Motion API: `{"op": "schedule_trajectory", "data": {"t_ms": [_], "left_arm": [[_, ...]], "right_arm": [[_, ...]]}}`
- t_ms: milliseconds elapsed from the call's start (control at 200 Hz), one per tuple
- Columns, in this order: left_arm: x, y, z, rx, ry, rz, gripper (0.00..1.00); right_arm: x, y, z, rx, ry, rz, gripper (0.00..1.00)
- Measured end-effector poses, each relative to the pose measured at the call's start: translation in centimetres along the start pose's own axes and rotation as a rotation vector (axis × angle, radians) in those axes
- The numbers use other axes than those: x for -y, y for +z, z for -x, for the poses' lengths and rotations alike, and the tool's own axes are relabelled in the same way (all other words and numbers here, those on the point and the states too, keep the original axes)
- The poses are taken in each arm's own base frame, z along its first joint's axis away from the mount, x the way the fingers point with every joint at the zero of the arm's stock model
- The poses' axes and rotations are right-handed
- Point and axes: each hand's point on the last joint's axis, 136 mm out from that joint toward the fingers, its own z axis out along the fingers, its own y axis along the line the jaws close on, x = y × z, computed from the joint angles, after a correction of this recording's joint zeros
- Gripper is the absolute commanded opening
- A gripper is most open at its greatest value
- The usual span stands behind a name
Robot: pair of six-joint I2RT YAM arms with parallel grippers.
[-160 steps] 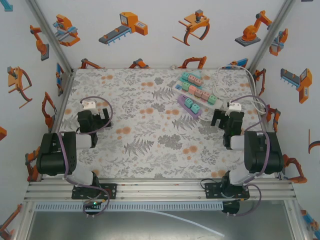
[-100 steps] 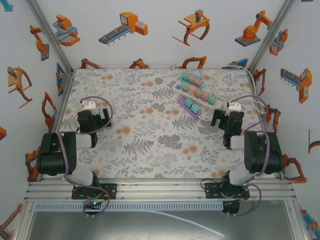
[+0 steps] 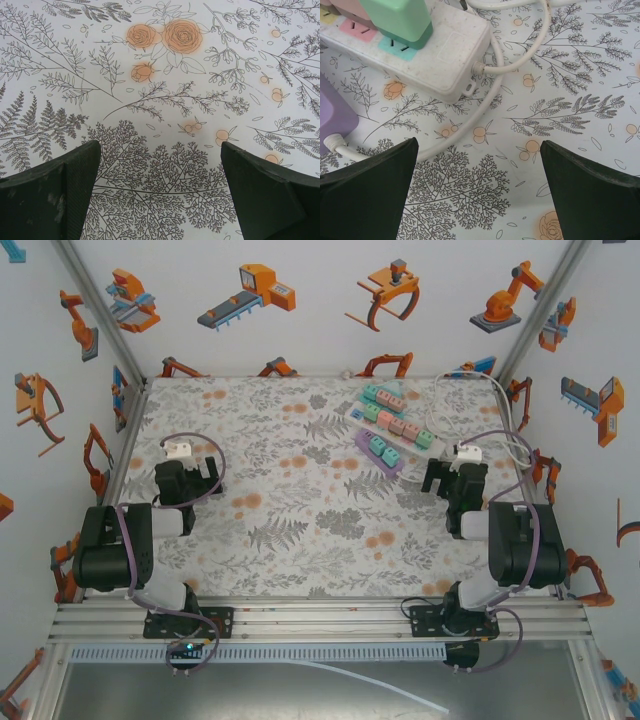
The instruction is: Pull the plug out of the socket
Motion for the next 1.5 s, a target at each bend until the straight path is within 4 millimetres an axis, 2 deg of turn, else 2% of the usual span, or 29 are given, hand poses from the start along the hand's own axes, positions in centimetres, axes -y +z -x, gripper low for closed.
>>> {"op": "schedule_trajectory", "data": {"t_ms": [105,170,245,320,411,491,551,616,691,756,856,971,1042,1132,1302,1502], "left_arm": [[0.1,-0.7,0.4,-0.011,0.002,-0.003,0.97],[0.4,-1.9,1.9,0.014,0.008,-0.017,0.97],[1.0,-3.9,4.9,0.092,0.008,-0.044,0.97],[2.1,-6.6,8.4,0.161,-0.016,-0.075,0.97],[5.0,-10.2,13.9,0.236,-0.058,-0.145,0.97],[8.6,-13.5,18.4,0.285,-0.102,-0.252,0.97],[11.2,-15.1,20.6,0.272,-0.144,-0.33,0.97],[14.0,-15.7,21.8,0.217,-0.183,-0.395,0.97],[17.6,-14.9,21.9,0.124,-0.201,-0.461,0.97],[21.2,-13.6,20.4,0.013,-0.191,-0.501,0.97],[25.9,-11.8,16.8,-0.147,-0.154,-0.535,0.97],[29.5,-11.4,13.2,-0.262,-0.103,-0.57,0.97],[30.3,-11.8,12.1,-0.296,-0.087,-0.592,0.97],[30.6,-12.2,12.1,-0.302,-0.083,-0.615,0.97],[30.2,-13.1,12.9,-0.278,-0.061,-0.623,0.97],[28.9,-14.7,14.3,-0.229,-0.048,-0.616,0.97]], "right_arm": [[-0.1,-1.3,1.4,0.027,0.0,0.003,0.99],[0.1,-2.9,3.5,0.064,0.021,-0.008,1.0],[0.4,-4.7,6.2,0.079,0.074,-0.027,0.99],[0.3,-6.1,9.7,0.06,0.132,-0.025,0.95],[-0.8,-7.6,14.3,0.032,0.178,0.029,0.94],[-2.3,-8.7,16.9,-0.009,0.212,0.102,0.94],[-3.7,-9.0,18.0,-0.063,0.228,0.159,0.94],[-5.8,-8.3,18.4,-0.143,0.228,0.224,0.94],[-9.0,-6.6,18.1,-0.253,0.193,0.297,0.94],[-12.0,-4.9,16.8,-0.352,0.134,0.344,0.93],[-15.7,-1.9,13.4,-0.508,0.011,0.369,0.94],[-17.5,1.1,9.0,-0.63,-0.156,0.339,0.96],[-17.8,2.7,6.8,-0.678,-0.251,0.317,0.96],[-18.2,4.6,4.9,-0.718,-0.337,0.302,0.96],[-18.7,7.2,3.7,-0.734,-0.403,0.297,0.92],[-19.8,8.2,1.5,-0.767,-0.467,0.318,0.82]]}}
